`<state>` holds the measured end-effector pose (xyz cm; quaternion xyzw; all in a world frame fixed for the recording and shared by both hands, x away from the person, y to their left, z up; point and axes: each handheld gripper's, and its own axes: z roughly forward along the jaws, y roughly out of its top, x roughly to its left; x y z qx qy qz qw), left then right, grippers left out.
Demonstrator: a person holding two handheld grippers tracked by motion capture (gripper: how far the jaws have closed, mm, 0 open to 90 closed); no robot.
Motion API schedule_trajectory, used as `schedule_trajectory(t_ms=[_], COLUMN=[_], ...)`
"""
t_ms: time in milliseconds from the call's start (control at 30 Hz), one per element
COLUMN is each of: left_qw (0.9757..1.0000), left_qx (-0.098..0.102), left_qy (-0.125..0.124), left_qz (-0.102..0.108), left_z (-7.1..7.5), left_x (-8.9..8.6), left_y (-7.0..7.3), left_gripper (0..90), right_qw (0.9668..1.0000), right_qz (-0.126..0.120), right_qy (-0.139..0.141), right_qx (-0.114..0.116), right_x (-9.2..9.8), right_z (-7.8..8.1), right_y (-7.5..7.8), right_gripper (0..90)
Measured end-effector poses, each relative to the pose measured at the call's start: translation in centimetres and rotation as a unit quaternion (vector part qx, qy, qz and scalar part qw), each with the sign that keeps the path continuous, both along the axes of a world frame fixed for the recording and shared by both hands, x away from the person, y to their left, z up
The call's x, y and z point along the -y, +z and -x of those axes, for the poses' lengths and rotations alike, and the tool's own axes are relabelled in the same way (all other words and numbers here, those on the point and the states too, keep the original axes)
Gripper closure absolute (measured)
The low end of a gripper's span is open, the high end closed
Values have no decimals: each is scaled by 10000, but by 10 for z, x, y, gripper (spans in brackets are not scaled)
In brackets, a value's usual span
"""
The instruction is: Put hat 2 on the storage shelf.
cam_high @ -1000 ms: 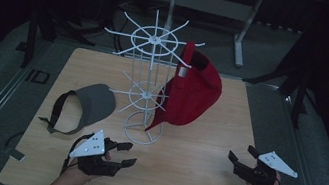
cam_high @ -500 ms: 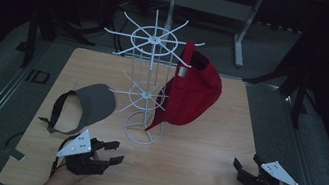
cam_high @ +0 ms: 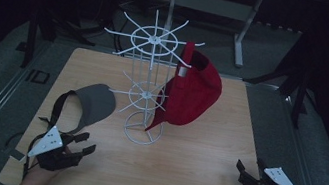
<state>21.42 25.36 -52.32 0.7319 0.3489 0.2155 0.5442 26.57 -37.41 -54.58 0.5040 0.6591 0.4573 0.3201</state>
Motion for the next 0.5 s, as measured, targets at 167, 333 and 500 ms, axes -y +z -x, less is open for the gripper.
schedule_trajectory(t_ms=[167, 333, 500], left_qw=[9987, 9954, 9895], left_qx=[-85, -232, -386], left_qy=[498, 915, 1350], left_qz=[-68, -155, -354], left_z=[5, 11, 15], left_x=[-29, -50, -65], left_y=[-3, -8, -12], left_gripper=[501, 500, 499], right_qw=[9999, 9992, 9988], right_qz=[-7, 98, 75], right_qy=[-11, -322, -417], right_qx=[-101, -221, -257], right_x=[-1, 3, 6], right_z=[-2, -3, -3], right_y=[-5, -5, -7], right_gripper=[189, 189, 189])
